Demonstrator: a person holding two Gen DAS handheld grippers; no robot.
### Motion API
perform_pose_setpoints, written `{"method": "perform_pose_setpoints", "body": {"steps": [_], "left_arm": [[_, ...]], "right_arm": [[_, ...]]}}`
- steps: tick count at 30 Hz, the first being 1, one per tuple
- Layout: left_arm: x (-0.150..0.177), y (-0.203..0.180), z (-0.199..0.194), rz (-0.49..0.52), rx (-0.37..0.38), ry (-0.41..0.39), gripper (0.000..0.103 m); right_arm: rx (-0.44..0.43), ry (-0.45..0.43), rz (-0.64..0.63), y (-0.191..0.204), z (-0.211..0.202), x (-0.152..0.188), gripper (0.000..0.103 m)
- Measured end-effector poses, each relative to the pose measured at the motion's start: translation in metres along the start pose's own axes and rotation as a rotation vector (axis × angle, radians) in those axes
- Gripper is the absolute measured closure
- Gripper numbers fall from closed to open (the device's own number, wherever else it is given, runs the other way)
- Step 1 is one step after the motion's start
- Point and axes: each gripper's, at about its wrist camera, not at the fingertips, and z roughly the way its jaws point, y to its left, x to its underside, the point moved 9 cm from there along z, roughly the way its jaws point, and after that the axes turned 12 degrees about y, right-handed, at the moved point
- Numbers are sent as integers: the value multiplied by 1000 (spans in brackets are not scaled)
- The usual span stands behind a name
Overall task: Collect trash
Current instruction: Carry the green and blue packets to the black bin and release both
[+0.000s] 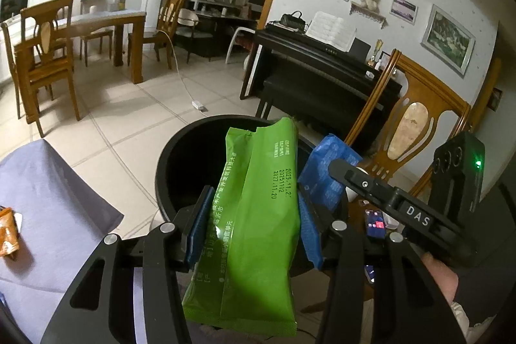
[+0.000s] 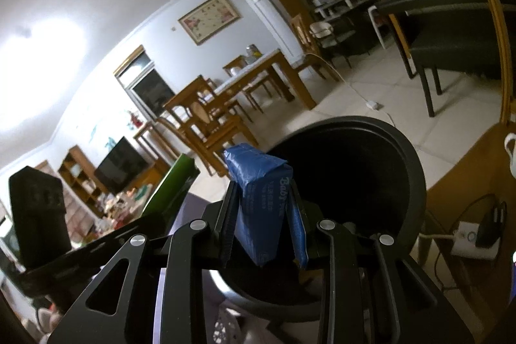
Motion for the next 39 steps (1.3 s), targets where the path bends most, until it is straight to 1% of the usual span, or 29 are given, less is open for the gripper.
{"method": "perform_pose_setpoints", "body": {"steps": [6,8,10,12,13,23,29,31,32,33,34,35,36,39], "left_arm": [[-5,-3,19,0,6,25,54],[-5,-3,23,3,7,32,54],[-5,-5,29,7,9,40,54],[-7,-4,32,11,11,46,54],[-7,-4,34,12,12,49,54],[-11,-9,52,21,13,70,54],[-11,-13,60,29,7,81,53],[-10,-13,62,33,-3,91,52],[-10,-13,64,36,-7,101,50],[-9,-14,65,40,-15,111,43],[-9,-14,64,42,-21,112,37],[-9,-14,63,44,-30,107,26],[-9,-14,61,47,-36,100,21],[-8,-13,54,51,-46,94,21]], "right_arm": [[9,9,30,-12,10,2,73],[14,10,38,-3,13,2,73],[18,10,46,-7,14,3,73],[22,10,55,-12,16,4,73],[24,10,59,-5,14,7,73],[25,15,93,-22,20,12,73],[25,17,95,-23,22,13,73],[23,25,101,-24,23,14,69],[20,26,109,-28,25,16,64],[20,22,120,-29,24,16,58],[24,17,124,-32,24,17,55],[25,15,127,-33,24,18,49],[24,10,131,-32,22,18,45],[30,0,120,-29,19,19,45]]}}
